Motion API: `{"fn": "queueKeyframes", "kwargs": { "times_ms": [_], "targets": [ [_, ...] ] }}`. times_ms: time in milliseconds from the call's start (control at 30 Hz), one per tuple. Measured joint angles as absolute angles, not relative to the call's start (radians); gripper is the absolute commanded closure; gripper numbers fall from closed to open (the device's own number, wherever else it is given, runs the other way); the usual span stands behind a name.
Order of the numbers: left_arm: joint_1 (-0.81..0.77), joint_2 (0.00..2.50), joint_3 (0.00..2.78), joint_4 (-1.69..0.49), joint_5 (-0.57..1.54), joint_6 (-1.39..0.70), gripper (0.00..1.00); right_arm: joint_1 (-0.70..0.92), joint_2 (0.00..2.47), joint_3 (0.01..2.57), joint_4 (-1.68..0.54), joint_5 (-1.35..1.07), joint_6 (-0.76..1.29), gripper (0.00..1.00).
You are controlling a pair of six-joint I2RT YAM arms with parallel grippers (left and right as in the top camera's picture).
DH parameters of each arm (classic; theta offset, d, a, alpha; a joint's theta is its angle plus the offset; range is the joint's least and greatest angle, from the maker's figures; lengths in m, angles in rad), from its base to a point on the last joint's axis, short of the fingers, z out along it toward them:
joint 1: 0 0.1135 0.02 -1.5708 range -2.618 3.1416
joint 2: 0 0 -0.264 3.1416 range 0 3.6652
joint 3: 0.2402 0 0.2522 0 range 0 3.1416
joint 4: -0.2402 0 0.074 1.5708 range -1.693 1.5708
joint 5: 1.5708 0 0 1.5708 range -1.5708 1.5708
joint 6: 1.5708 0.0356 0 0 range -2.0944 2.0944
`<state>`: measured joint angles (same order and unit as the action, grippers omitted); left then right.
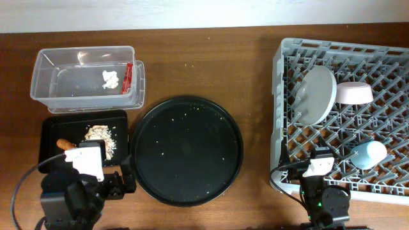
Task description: Sort waste into correct bins and load items into the dishwasher rack
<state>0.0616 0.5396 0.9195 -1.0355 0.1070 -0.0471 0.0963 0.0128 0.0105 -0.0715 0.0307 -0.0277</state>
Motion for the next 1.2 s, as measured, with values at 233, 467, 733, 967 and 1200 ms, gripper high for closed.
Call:
{"fn": "queueKeyframes", "kwargs": {
  "times_ms": [233, 467, 733, 967, 1200],
  "targets": [
    [0.062, 0.235, 0.48, -0.631, 0.056, -0.044, 0.01, 0.096, 0.011, 0.011, -0.071, 0.041, -0.028, 0.02],
    [0.033, 0.015, 0.061, 0.042, 0.064, -0.044, 0.01, 0.096, 0.01, 0.011, -0.071, 0.041, -0.027, 0.02],
    [0.012, 0.012, 0.014, -0.073, 0.062, 0.012, 0.01, 0.096, 0.01, 0.011, -0.071, 0.042, -0.028, 0.02],
    [0.012, 0.012, 0.014, -0.073, 0.062, 0.012, 0.01, 0.096, 0.01, 0.011, -0.071, 0.041, -0.028, 0.02],
    [0.012, 0.012, 0.014, -0.073, 0.062, 0.013, 0.01, 0.096, 0.01, 0.011, -0.071, 0.041, -0.028, 0.02]
  ]
}}
